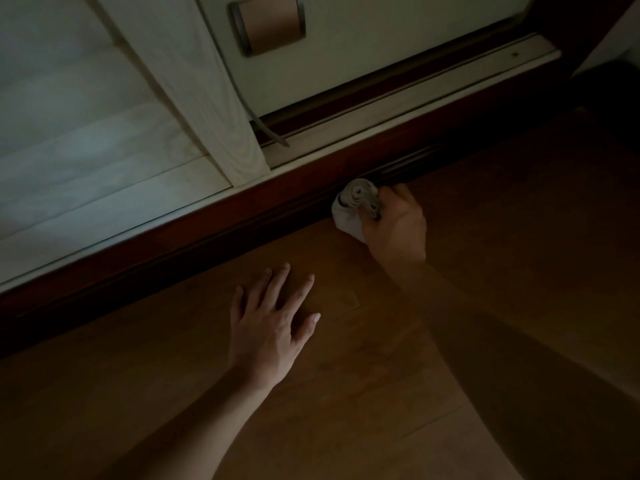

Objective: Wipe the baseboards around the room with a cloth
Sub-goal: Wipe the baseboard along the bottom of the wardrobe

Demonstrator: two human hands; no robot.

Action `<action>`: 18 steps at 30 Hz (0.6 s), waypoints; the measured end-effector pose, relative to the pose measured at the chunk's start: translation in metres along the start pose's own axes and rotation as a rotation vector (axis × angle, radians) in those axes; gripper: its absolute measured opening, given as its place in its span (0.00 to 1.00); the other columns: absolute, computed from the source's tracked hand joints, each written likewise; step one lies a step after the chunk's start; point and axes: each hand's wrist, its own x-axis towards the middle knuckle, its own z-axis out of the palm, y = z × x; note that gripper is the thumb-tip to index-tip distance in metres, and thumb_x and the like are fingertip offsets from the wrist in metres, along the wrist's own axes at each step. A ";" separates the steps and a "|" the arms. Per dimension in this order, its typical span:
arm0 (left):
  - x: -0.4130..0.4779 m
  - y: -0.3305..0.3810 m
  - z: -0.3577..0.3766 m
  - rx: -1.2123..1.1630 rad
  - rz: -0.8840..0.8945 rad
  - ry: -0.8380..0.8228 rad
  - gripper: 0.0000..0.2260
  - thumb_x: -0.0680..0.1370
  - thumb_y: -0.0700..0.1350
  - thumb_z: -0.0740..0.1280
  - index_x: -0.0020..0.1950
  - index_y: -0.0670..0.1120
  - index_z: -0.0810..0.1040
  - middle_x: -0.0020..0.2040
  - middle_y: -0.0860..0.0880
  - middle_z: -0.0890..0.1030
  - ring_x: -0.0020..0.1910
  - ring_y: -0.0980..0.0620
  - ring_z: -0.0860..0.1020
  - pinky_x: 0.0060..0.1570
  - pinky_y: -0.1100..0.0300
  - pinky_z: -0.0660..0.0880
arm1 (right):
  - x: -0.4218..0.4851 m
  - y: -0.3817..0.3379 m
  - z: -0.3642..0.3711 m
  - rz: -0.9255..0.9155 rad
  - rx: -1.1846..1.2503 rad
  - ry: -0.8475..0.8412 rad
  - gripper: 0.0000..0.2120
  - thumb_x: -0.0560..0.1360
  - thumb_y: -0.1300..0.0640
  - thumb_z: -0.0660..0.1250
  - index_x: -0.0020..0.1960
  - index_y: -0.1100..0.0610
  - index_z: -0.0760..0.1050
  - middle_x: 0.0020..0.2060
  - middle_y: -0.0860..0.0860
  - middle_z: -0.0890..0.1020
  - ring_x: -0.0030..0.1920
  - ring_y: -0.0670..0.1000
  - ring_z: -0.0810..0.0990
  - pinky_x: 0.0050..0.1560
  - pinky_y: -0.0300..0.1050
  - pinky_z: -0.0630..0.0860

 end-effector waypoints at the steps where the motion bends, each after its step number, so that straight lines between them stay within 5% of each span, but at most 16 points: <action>1: 0.000 0.000 0.001 0.001 0.001 0.008 0.28 0.80 0.69 0.50 0.79 0.64 0.60 0.80 0.51 0.61 0.78 0.45 0.61 0.73 0.35 0.60 | 0.003 0.004 -0.003 0.023 -0.003 0.016 0.07 0.74 0.60 0.71 0.43 0.63 0.76 0.45 0.59 0.77 0.39 0.55 0.76 0.36 0.43 0.69; 8: 0.002 -0.003 0.006 -0.007 0.019 0.022 0.28 0.80 0.69 0.48 0.79 0.64 0.59 0.80 0.49 0.62 0.77 0.43 0.62 0.71 0.34 0.62 | 0.028 0.037 -0.027 0.241 -0.067 0.126 0.06 0.76 0.61 0.68 0.51 0.63 0.77 0.53 0.60 0.77 0.51 0.58 0.77 0.45 0.42 0.68; 18: 0.001 -0.003 0.007 0.009 0.015 0.027 0.27 0.80 0.69 0.47 0.79 0.64 0.57 0.80 0.50 0.62 0.77 0.44 0.62 0.71 0.34 0.62 | 0.029 0.039 -0.030 0.224 -0.110 0.140 0.05 0.76 0.62 0.66 0.47 0.64 0.77 0.52 0.61 0.77 0.48 0.58 0.77 0.42 0.42 0.65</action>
